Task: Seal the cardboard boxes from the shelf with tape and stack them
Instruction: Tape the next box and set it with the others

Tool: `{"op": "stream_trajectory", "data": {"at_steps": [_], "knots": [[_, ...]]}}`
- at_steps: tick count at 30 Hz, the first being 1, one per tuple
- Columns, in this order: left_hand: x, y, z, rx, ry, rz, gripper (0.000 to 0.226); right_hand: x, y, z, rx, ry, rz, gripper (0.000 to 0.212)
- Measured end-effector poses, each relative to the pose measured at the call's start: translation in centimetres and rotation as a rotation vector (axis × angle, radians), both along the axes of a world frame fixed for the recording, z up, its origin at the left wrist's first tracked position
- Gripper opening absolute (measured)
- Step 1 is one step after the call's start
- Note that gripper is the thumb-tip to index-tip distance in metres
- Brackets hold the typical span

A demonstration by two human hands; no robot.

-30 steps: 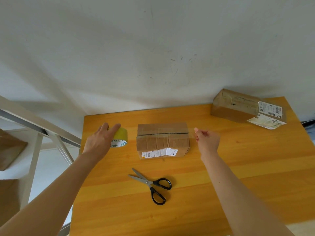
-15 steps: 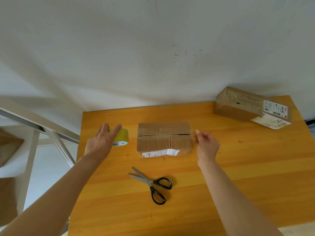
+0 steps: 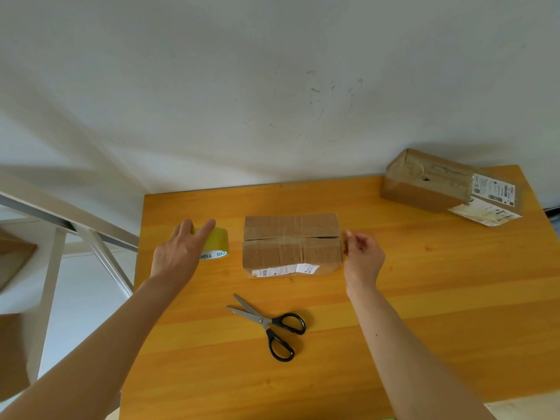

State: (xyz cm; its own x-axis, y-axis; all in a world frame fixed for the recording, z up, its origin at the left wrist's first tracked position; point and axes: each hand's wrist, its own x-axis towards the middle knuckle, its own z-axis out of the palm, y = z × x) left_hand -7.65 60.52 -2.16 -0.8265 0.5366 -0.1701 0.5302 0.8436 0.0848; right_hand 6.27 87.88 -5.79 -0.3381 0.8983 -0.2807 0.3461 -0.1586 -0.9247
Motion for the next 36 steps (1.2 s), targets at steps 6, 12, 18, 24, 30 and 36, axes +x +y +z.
{"op": "stream_trajectory", "data": {"at_steps": [6, 12, 18, 24, 30, 36], "knots": [[-0.2, -0.1, 0.0, 0.024, 0.019, 0.009, 0.063, 0.2, 0.1, -0.1, 0.114, -0.132, 0.225, 0.009], [-0.3, -0.1, 0.4, 0.055, 0.02, 0.023, 0.064, -0.8, 0.9, 0.4, -0.258, -0.122, 0.245, 0.014], [-0.2, -0.4, 1.2, 0.12, 0.014, 0.009, 0.059, -1.2, 0.7, 1.1, -0.258, -0.113, 0.179, 0.014], [-0.3, -0.2, 1.6, 0.13, 0.026, -0.002, 0.061, -1.6, 0.2, 1.7, -0.211, -0.163, 0.141, 0.025], [-0.1, -0.5, 1.5, 0.128, 0.021, 0.017, 0.06, -0.6, -0.6, 3.3, 0.163, -0.289, 0.086, 0.035], [0.1, -0.5, 1.4, 0.13, 0.025, 0.028, 0.062, -0.1, -3.7, 3.6, 0.289, -0.161, 0.401, 0.046]]}}
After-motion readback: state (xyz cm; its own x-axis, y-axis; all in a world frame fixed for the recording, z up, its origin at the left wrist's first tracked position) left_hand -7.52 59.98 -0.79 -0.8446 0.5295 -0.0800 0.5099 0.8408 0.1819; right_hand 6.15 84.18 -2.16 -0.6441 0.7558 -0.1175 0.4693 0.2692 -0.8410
